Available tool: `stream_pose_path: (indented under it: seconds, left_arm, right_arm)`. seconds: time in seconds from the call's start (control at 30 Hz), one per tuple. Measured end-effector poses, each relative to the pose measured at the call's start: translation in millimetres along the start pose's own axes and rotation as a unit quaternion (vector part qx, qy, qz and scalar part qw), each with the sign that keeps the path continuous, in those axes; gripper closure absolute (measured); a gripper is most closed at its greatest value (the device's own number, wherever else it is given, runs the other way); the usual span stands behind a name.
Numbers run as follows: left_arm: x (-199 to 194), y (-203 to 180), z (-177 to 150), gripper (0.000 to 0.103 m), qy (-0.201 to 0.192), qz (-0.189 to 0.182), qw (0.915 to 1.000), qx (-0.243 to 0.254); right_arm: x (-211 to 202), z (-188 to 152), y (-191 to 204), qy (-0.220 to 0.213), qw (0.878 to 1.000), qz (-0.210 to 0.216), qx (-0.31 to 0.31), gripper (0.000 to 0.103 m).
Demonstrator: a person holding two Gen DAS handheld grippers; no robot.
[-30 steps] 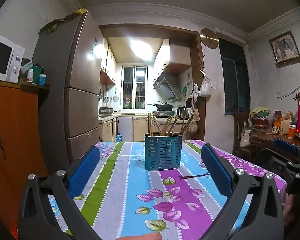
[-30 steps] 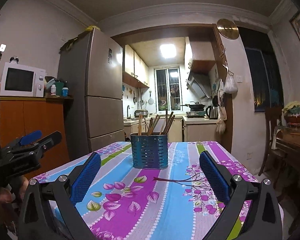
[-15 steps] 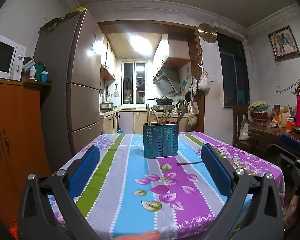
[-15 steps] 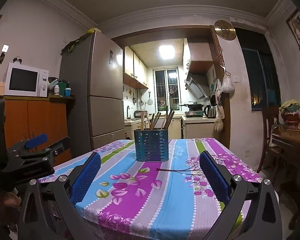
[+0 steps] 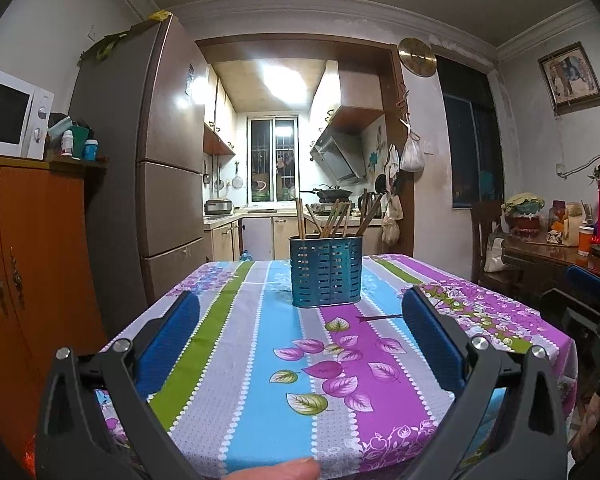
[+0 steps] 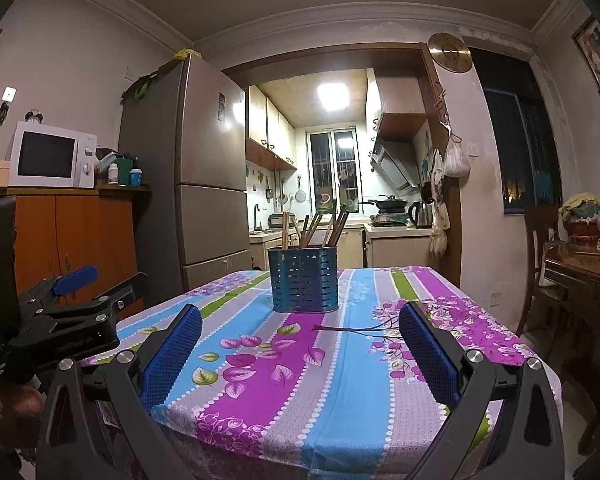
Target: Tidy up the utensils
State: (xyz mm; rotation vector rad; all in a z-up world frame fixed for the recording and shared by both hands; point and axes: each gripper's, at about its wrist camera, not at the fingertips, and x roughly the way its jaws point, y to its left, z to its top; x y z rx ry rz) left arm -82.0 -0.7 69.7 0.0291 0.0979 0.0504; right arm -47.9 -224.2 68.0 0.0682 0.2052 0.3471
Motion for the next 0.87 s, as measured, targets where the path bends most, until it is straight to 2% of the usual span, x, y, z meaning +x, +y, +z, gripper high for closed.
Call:
stream_pose_path:
  seconds: [0.53, 0.87]
  left_arm:
    - [1, 2, 0, 0.005, -0.006, -0.004, 1.0, 0.0]
    - [13, 6, -4, 0.005, 0.018, 0.001, 0.9998, -0.011]
  right_arm:
    - [7, 1, 2, 0.004, 1.0, 0.005, 0.0, 0.005]
    - [8, 0, -2, 0.002, 1.0, 0.001, 0.001, 0.005]
